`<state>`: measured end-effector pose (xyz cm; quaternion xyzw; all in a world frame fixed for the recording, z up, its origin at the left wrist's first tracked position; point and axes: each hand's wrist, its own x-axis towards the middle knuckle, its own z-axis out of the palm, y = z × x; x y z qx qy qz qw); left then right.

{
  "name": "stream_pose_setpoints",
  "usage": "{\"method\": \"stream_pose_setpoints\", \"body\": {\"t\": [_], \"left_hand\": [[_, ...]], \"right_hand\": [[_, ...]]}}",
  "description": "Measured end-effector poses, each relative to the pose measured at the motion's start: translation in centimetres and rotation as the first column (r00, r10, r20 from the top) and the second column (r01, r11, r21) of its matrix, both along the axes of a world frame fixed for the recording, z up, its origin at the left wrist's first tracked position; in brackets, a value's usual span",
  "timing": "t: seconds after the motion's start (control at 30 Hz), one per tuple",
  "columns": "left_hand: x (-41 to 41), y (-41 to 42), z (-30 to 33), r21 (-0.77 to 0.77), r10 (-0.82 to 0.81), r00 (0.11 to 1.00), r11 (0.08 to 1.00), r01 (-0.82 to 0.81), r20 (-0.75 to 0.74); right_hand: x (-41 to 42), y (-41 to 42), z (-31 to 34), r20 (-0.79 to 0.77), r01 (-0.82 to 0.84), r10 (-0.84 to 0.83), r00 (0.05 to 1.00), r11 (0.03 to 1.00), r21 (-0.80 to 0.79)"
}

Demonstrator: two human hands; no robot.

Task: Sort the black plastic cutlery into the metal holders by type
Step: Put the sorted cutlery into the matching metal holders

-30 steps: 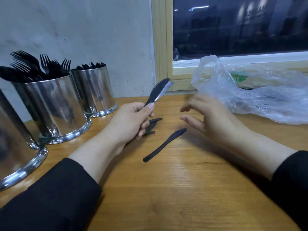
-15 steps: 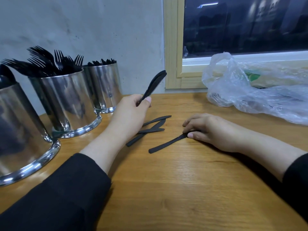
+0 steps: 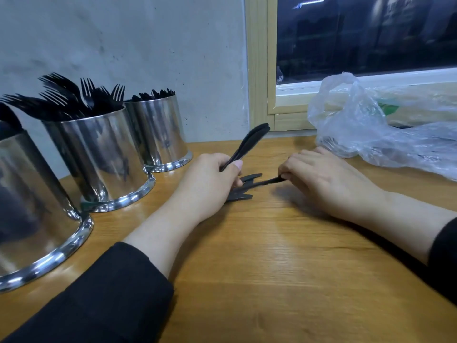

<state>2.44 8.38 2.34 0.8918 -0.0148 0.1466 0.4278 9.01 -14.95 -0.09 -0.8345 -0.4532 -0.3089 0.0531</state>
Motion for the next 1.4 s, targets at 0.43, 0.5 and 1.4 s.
{"method": "stream_pose_setpoints", "body": {"t": [0.43, 0.5, 1.4], "left_hand": [[0.2, 4.1, 0.7, -0.468, -0.097, 0.981, 0.884, 0.007, -0.167], [0.3, 5.5, 0.6, -0.469, -0.009, 0.994, 0.882, -0.043, -0.109], [-0.7, 5.1, 0.3, 0.241, -0.053, 0.998, 0.969, 0.056, -0.018]], "right_hand": [[1.1, 4.5, 0.4, 0.126, -0.021, -0.026, 0.992, 0.934, 0.356], [0.9, 5.0, -0.2, -0.089, -0.024, 0.046, 0.995, 0.972, 0.234], [0.8, 5.1, -0.2, -0.100, -0.038, 0.080, 0.992, 0.929, 0.369]]}}
